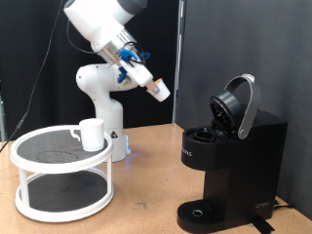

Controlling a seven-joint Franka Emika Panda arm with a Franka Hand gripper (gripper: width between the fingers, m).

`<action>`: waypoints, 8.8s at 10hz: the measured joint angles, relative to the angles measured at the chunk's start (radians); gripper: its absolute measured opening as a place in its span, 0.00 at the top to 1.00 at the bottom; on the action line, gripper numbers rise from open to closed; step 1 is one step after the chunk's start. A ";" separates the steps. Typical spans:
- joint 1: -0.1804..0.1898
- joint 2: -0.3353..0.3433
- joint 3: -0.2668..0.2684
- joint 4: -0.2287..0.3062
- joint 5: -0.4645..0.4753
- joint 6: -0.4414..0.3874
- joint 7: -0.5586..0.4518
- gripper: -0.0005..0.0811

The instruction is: Make a cup of coffee with the keurig machine

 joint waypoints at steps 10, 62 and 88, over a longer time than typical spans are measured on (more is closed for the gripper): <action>0.014 0.015 0.076 0.068 0.031 0.047 0.086 0.52; 0.028 0.066 0.288 0.134 0.295 0.120 0.075 0.09; -0.007 0.175 0.506 0.184 0.063 0.296 0.270 0.99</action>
